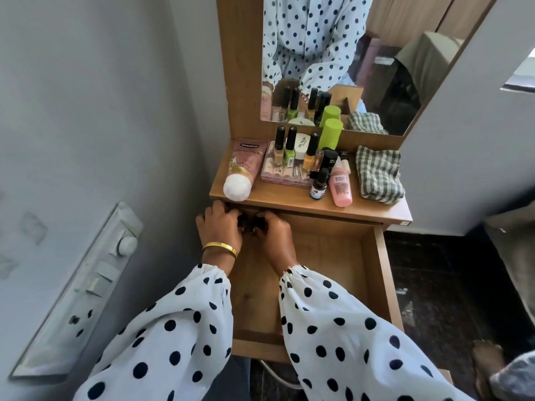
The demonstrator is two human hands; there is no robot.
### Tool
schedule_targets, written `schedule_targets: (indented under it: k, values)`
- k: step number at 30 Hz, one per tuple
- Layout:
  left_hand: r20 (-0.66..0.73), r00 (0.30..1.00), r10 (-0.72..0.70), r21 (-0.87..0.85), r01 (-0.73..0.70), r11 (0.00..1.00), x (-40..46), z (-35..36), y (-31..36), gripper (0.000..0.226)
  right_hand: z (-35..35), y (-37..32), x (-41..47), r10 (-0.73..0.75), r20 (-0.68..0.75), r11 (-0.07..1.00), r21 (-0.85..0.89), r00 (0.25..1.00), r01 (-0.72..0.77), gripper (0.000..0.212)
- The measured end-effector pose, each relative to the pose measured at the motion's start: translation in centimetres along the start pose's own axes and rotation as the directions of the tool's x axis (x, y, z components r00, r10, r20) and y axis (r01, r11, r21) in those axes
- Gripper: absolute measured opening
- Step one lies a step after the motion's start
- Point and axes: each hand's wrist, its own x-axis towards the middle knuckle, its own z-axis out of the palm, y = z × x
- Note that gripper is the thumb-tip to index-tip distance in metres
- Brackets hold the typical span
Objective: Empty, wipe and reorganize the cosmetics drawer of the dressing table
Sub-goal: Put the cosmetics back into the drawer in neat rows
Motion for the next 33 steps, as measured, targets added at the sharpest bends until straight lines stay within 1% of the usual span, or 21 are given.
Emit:
schedule_targets:
  k: [4,10,17,19,23,27,30,33]
  values:
    - [0.005,1.000,0.008,0.066,-0.009,0.998,0.1,0.0,0.0,0.029,0.4,0.1,0.1,-0.004,-0.020,1.000,0.013,1.000,0.004,0.031]
    - [0.012,1.000,-0.005,0.100,0.004,0.995,0.1,0.1,0.3,0.029,0.4,0.2,0.1,-0.011,-0.016,1.000,0.022,1.000,0.012,0.029]
    - [0.006,1.000,0.002,0.089,-0.003,0.996,-0.1,0.2,0.2,0.030,0.2,0.2,0.0,-0.018,-0.014,1.000,-0.007,1.000,0.018,0.032]
    - [-0.002,1.000,0.007,0.070,-0.007,0.998,-0.1,0.3,0.0,0.031,0.0,0.1,-0.1,-0.024,-0.022,1.000,-0.016,0.999,0.023,0.032]
    - [0.012,1.000,0.000,0.003,0.000,1.000,-0.6,0.4,0.0,0.032,-0.6,0.1,-0.7,-0.023,-0.023,0.999,0.029,0.999,0.023,0.032]
    - [0.003,1.000,0.007,-0.050,-0.007,0.999,-1.4,0.1,-0.2,0.034,-1.5,0.9,-1.1,0.004,-0.062,0.999,0.044,0.998,-0.001,0.029]
    - [-0.066,0.997,0.050,-0.102,-0.057,0.993,-2.3,-0.1,-0.1,0.035,-2.9,1.6,-2.1,0.079,-0.051,0.997,0.004,0.996,-0.079,0.020]
    - [-0.096,0.990,0.100,-0.218,-0.119,0.969,-3.4,-0.4,0.5,0.034,-4.2,2.4,-3.5,0.166,0.022,0.978,-0.130,0.986,-0.161,0.013]
